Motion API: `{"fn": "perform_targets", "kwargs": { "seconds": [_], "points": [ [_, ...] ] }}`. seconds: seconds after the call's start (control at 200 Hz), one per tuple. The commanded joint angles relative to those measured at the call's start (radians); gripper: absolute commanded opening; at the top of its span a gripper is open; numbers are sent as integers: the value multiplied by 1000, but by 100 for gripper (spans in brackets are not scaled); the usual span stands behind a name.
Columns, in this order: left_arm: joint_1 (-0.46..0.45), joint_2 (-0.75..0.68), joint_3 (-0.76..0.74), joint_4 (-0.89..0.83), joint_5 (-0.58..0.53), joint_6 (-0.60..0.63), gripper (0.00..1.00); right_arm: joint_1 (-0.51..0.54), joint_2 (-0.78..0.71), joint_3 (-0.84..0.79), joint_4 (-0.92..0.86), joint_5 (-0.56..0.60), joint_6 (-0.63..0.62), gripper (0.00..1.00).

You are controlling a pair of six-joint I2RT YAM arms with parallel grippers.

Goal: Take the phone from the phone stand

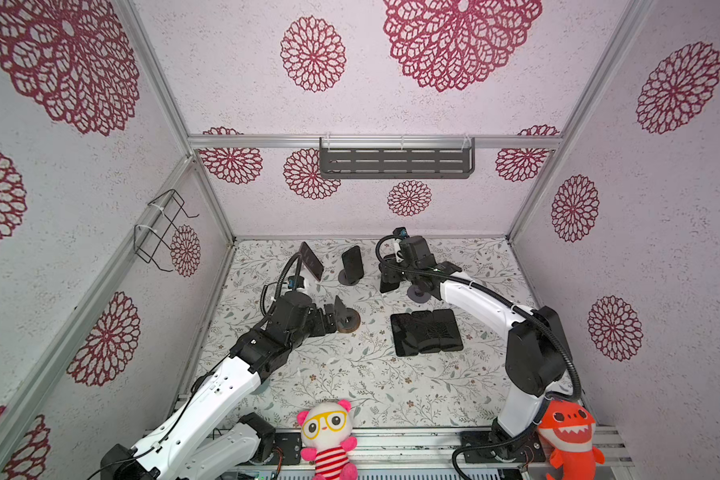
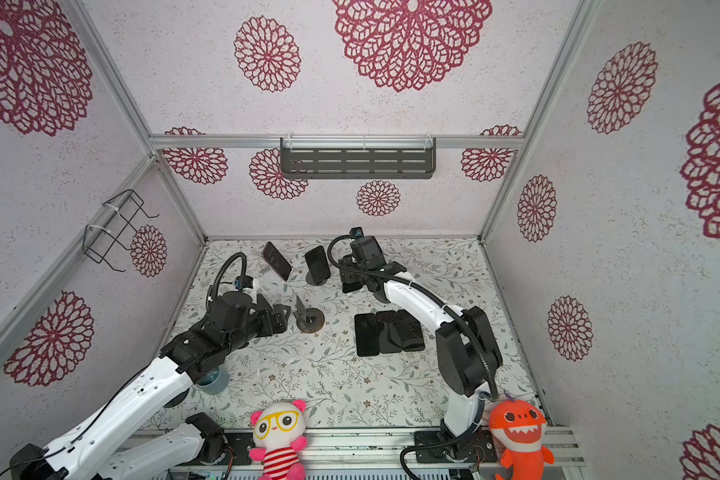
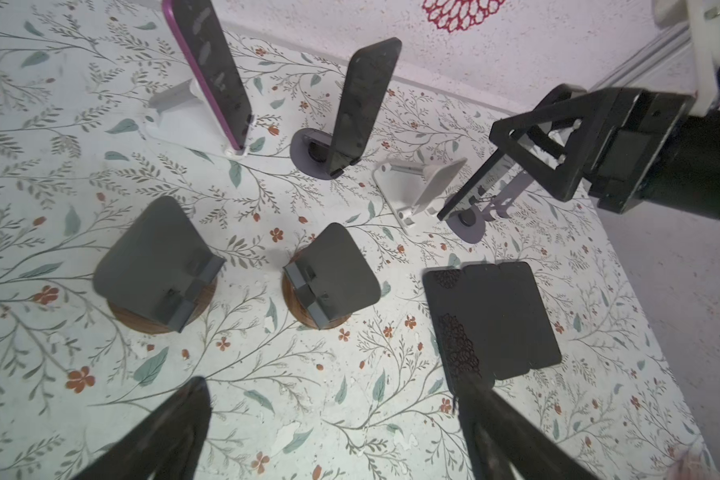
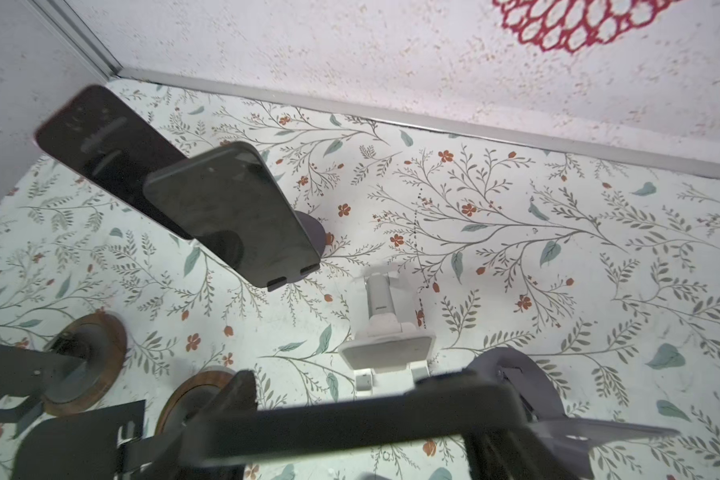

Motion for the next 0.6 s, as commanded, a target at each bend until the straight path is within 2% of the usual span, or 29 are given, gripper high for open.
{"fn": "perform_targets", "kwargs": {
  "seconds": [0.0, 0.27, 0.595],
  "points": [
    [6, 29, 15, 120, 105, 44, 91, 5, -104, -2, 0, -32, 37, 68],
    [-16, 150, 49, 263, 270, 124, 65, -2, -198, -26, -168, -136, 42, 67],
    [-122, 305, 125, 363, 301, 214, 58, -24, -304, -135, -157, -252, 69, 64]
  ]
}}
